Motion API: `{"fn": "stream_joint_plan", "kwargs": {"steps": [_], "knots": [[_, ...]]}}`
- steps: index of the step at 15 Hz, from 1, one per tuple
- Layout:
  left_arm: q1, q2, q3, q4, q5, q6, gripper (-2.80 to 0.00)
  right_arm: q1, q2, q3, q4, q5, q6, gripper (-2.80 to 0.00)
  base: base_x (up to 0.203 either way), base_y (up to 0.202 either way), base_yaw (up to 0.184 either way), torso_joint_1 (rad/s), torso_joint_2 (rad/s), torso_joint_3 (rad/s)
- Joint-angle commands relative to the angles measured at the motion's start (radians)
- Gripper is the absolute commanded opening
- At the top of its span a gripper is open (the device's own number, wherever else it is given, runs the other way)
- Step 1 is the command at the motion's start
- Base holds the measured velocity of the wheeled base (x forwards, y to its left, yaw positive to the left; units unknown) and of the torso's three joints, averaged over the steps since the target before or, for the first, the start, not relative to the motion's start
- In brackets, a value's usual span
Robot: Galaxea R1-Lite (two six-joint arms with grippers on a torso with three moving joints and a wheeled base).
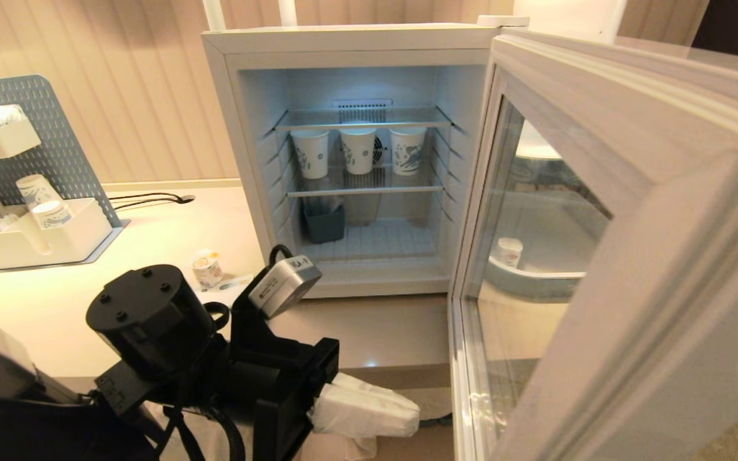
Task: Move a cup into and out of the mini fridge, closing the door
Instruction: Open the freezer door, then put the yoghurt in the freezer
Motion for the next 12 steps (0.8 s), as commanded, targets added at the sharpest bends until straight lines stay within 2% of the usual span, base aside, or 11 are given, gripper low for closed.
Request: {"fn": "stream_joint_plan", "kwargs": {"steps": [1, 2, 4, 6, 7, 8, 9, 10, 11, 12], "knots": [[-0.007, 0.014, -0.003, -0.010, -0.003, -0.004, -2.80, 0.000, 0.001, 0.000, 0.000, 0.000, 0.000, -2.80, 0.000, 0.000, 0.000, 0.000, 0.00, 0.000], [0.038, 0.013, -0.002, -0.011, 0.003, -0.003, -2.80, 0.000, 0.001, 0.000, 0.000, 0.000, 0.000, -2.80, 0.000, 0.000, 0.000, 0.000, 0.00, 0.000], [0.198, 0.002, 0.002, -0.010, 0.020, -0.004, -2.80, 0.000, 0.001, 0.000, 0.000, 0.000, 0.000, -2.80, 0.000, 0.000, 0.000, 0.000, 0.00, 0.000], [0.445, -0.039, 0.003, 0.015, 0.029, -0.005, -2.80, 0.000, 0.001, 0.000, 0.000, 0.000, 0.000, -2.80, 0.000, 0.000, 0.000, 0.000, 0.00, 0.000], [0.583, -0.092, 0.000, 0.063, 0.032, -0.007, -2.80, 0.000, 0.001, 0.000, 0.000, 0.000, 0.000, -2.80, 0.000, 0.000, 0.000, 0.000, 0.00, 0.000], [0.692, -0.177, -0.008, 0.143, 0.034, -0.009, -2.80, 0.000, 0.001, 0.000, 0.000, 0.000, 0.000, -2.80, 0.000, 0.000, 0.000, 0.000, 0.00, 0.000], [0.775, -0.288, -0.022, 0.253, 0.035, -0.010, -2.80, 0.000, 0.001, 0.000, 0.000, 0.000, 0.000, -2.80, 0.000, 0.000, 0.000, 0.000, 0.00, 0.000], [0.851, -0.437, -0.046, 0.416, 0.036, -0.013, -2.80, 0.000, 0.001, 0.000, 0.000, 0.000, 0.000, -2.80, 0.000, 0.000, 0.000, 0.000, 0.00, 0.000], [0.914, -0.592, -0.086, 0.628, 0.037, -0.017, -2.80, 0.000, 0.001, 0.000, 0.000, 0.000, 0.000, -2.80, 0.000, 0.000, 0.000, 0.000, 0.00, 0.000], [0.965, -0.741, -0.151, 0.919, 0.038, -0.020, -2.80, 0.000, 0.001, 0.000, 0.000, 0.000, 0.000, -2.80, 0.000, 0.000, 0.000, 0.000, 0.00, 0.000]]}}
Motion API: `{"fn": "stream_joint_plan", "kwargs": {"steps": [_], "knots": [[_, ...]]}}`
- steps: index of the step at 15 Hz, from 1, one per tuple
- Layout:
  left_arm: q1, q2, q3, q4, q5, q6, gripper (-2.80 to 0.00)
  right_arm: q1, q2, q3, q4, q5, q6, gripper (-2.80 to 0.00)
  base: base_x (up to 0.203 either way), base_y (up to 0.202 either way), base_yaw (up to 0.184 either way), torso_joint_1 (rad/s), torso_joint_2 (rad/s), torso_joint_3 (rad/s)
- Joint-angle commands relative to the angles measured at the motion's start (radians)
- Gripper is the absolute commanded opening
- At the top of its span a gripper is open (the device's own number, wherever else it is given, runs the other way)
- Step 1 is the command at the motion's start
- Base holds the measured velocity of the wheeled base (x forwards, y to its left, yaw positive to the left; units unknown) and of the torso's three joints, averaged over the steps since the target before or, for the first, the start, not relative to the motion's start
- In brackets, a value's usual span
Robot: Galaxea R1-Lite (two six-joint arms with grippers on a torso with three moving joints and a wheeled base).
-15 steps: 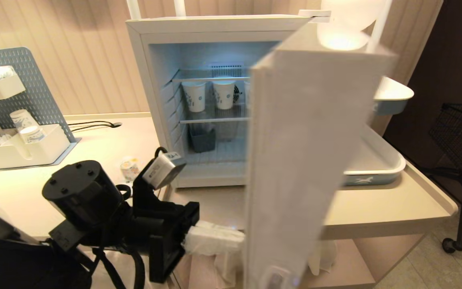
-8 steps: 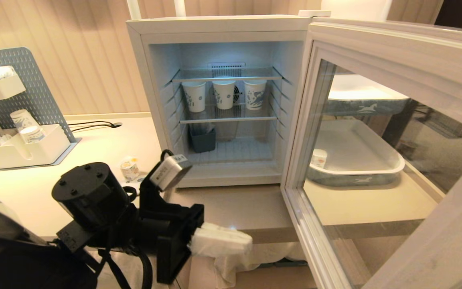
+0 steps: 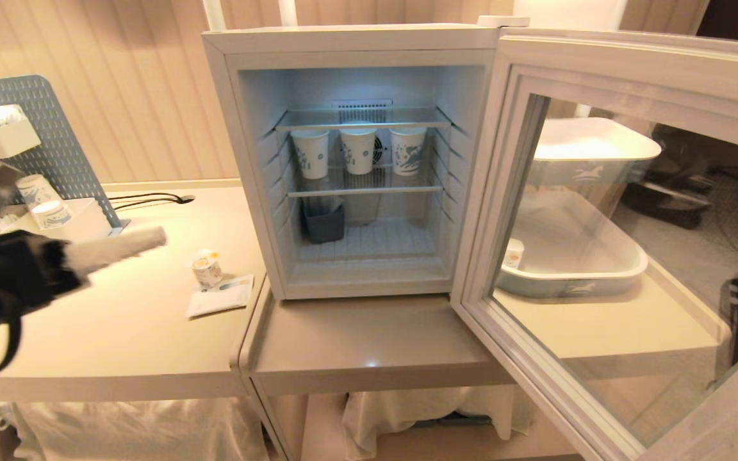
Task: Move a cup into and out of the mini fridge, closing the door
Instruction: Put the yoghurt in the freezer
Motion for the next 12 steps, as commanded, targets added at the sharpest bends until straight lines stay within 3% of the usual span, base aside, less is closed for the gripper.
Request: {"fn": "stream_joint_plan", "kwargs": {"steps": [1, 2, 3, 5, 6, 8, 10, 12], "knots": [[0.123, -0.425, -0.154, 0.757, -0.006, -0.008, -2.80, 0.000, 0.001, 0.000, 0.000, 0.000, 0.000, -2.80, 0.000, 0.000, 0.000, 0.000, 0.00, 0.000], [0.155, -0.510, -0.281, 1.092, -0.006, -0.010, -2.80, 0.000, 0.001, 0.000, 0.000, 0.000, 0.000, -2.80, 0.000, 0.000, 0.000, 0.000, 0.00, 0.000], [0.174, -0.570, -0.434, 1.351, -0.007, -0.012, -2.80, 0.000, 0.001, 0.000, 0.000, 0.000, 0.000, -2.80, 0.000, 0.000, 0.000, 0.000, 0.00, 0.000], [0.132, -0.655, -0.697, 1.714, -0.008, -0.020, -2.80, 0.000, 0.000, 0.001, 0.000, 0.000, 0.000, -2.80, 0.000, 0.000, 0.000, 0.000, 0.00, 0.000], [0.055, -0.686, -0.808, 1.858, -0.006, -0.033, -2.80, 0.000, 0.001, 0.000, 0.000, 0.000, 0.000, -2.80, 0.000, 0.000, 0.000, 0.000, 0.00, 0.000], [-0.067, -0.803, -0.926, 2.025, -0.003, -0.056, -2.80, 0.000, 0.001, 0.000, 0.000, 0.000, 0.000, -2.80, 0.000, 0.000, 0.000, 0.000, 0.00, 0.000], [-0.124, -0.949, -0.935, 2.083, 0.016, -0.063, -2.80, 0.000, 0.001, 0.000, 0.000, 0.000, 0.000, -2.80, 0.000, 0.000, 0.000, 0.000, 0.00, 0.000], [-0.170, -1.088, -0.888, 2.109, 0.108, -0.033, -2.80, 0.000, 0.001, 0.000, 0.000, 0.000, 0.000, -2.80, 0.000, 0.000, 0.000, 0.000, 0.00, 0.000]]}}
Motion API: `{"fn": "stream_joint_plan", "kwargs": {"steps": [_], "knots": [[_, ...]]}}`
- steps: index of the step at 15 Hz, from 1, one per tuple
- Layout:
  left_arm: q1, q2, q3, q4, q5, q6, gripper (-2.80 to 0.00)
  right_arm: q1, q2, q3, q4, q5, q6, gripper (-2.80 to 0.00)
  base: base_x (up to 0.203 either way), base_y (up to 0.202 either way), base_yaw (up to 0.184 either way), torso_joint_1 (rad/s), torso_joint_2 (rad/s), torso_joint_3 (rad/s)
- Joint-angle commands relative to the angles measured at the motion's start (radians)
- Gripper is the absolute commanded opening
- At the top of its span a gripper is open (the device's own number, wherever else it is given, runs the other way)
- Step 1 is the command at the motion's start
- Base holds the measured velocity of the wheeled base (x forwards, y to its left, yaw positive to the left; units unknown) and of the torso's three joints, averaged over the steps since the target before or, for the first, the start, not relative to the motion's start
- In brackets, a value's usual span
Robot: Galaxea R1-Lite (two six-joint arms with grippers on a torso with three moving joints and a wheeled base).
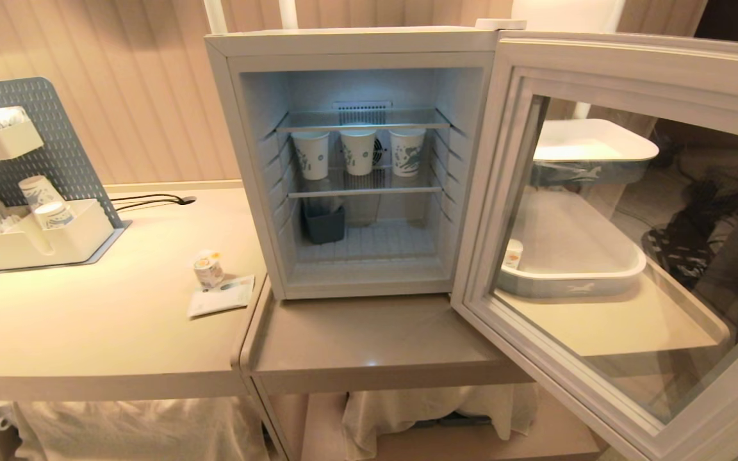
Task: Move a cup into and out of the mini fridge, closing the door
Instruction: Put the yoghurt in the freezer
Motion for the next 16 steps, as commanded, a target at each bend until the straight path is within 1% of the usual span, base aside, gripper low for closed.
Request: {"fn": "stream_joint_plan", "kwargs": {"steps": [1, 2, 3, 4, 6, 7, 8, 9, 10, 11, 12, 13, 14, 15, 16], "knots": [[-0.048, -0.203, 0.081, 0.038, 0.177, 0.067, -2.80, 0.000, 0.001, 0.001, 0.000, 0.000, -0.001, -2.80, 0.000, 0.000, 0.000, 0.000, 0.00, 0.000], [-0.061, -0.246, 0.157, 0.037, 0.382, 0.121, -2.80, 0.000, 0.001, 0.001, 0.000, 0.000, -0.001, -2.80, 0.000, 0.000, 0.000, 0.000, 0.00, 0.000], [-0.070, -0.295, 0.269, -0.001, 0.566, 0.156, -2.80, 0.000, 0.001, 0.000, 0.000, 0.000, -0.001, -2.80, 0.000, 0.000, 0.000, 0.000, 0.00, 0.000], [-0.076, -0.344, 0.393, -0.069, 0.694, 0.182, -2.80, 0.000, 0.001, 0.000, 0.000, 0.000, -0.001, -2.80, 0.000, 0.000, 0.000, 0.000, 0.00, 0.000], [-0.083, -0.397, 0.678, -0.252, 0.992, 0.248, -2.80, 0.000, 0.001, 0.001, 0.000, 0.000, -0.001, -2.80, 0.000, 0.000, 0.000, 0.000, 0.00, 0.000], [-0.085, -0.411, 0.818, -0.364, 1.091, 0.290, -2.80, 0.000, 0.001, 0.000, 0.000, 0.000, -0.001, -2.80, 0.000, 0.000, 0.000, 0.000, 0.00, 0.000], [-0.087, -0.421, 0.973, -0.518, 1.156, 0.350, -2.80, 0.000, 0.001, 0.001, 0.000, 0.000, 0.001, -2.80, 0.000, 0.000, 0.000, 0.000, 0.00, 0.000], [-0.088, -0.429, 1.132, -0.688, 1.198, 0.429, -2.80, 0.000, 0.000, 0.001, 0.000, 0.000, 0.001, -2.80, 0.000, 0.000, 0.000, 0.000, 0.00, 0.000], [-0.089, -0.435, 1.277, -0.851, 1.219, 0.521, -2.80, 0.000, 0.001, 0.001, 0.000, 0.000, 0.001, -2.80, 0.000, 0.000, 0.000, 0.000, 0.00, 0.000], [-0.090, -0.439, 1.380, -0.966, 1.214, 0.583, -2.80, 0.000, 0.001, 0.001, 0.000, 0.000, 0.001, -2.80, 0.000, 0.000, 0.000, -0.006, 0.03, 0.002], [-0.091, -0.444, 1.447, -1.021, 1.194, 0.633, -2.80, 0.000, 0.001, 0.001, 0.000, 0.000, 0.001, -2.80, 0.000, 0.000, 0.000, 0.000, 0.00, 0.000], [-0.093, -0.449, 1.473, -1.068, 1.145, 0.688, -2.80, 0.000, 0.001, 0.001, 0.000, 0.000, 0.001, -2.80, 0.000, 0.000, 0.000, 0.000, 0.00, 0.000], [-0.093, -0.452, 1.472, -1.084, 1.081, 0.733, -2.80, 0.000, 0.001, 0.001, 0.000, 0.000, 0.001, -2.80, 0.000, 0.000, 0.000, 0.000, 0.00, 0.000], [-0.094, -0.454, 1.463, -1.033, 1.074, 0.738, -2.80, 0.000, 0.001, 0.000, 0.000, 0.000, 0.001, -2.80, 0.000, 0.000, 0.000, 0.000, 0.00, 0.000], [-0.094, -0.455, 1.463, -1.035, 1.072, 0.729, -2.80, 0.000, 0.001, 0.001, 0.000, 0.000, 0.001, -2.80, 0.000, 0.000, 0.000, 0.000, 0.00, 0.000]]}}
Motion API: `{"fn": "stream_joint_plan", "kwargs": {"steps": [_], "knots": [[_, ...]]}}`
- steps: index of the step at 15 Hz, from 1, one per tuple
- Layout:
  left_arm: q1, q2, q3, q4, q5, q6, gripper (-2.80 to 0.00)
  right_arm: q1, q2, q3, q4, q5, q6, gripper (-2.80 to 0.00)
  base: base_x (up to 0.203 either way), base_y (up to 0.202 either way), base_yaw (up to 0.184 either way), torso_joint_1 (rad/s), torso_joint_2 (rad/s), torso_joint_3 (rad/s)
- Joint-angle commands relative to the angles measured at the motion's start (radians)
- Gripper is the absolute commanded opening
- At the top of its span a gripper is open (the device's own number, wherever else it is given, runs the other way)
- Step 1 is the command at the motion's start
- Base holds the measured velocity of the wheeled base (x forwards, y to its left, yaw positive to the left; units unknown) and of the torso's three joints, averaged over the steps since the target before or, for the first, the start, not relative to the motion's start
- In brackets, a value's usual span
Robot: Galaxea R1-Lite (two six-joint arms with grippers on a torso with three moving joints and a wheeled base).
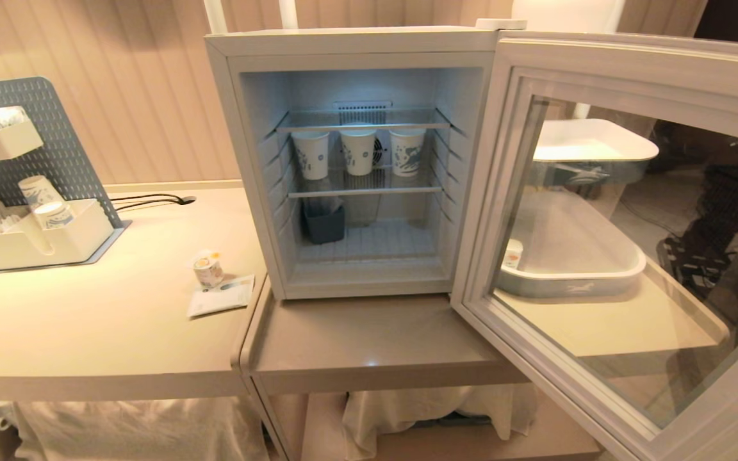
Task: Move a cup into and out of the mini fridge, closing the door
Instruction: Put the yoghurt in the freezer
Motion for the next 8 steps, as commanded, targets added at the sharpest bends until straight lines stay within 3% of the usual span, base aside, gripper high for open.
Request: {"fn": "stream_joint_plan", "kwargs": {"steps": [1, 8], "knots": [[-0.001, -0.005, 0.015, -0.016, -0.003, -0.010, -2.80, 0.000, 0.001, 0.000, 0.000, 0.000, 0.000, -2.80, 0.000, 0.000, 0.000, 0.000, 0.00, 0.000], [-0.002, -0.003, 0.016, -0.016, -0.002, -0.010, -2.80, 0.000, 0.001, 0.000, 0.000, 0.000, -0.001, -2.80, -0.015, 0.000, 0.000, 0.001, 0.00, 0.000]]}}
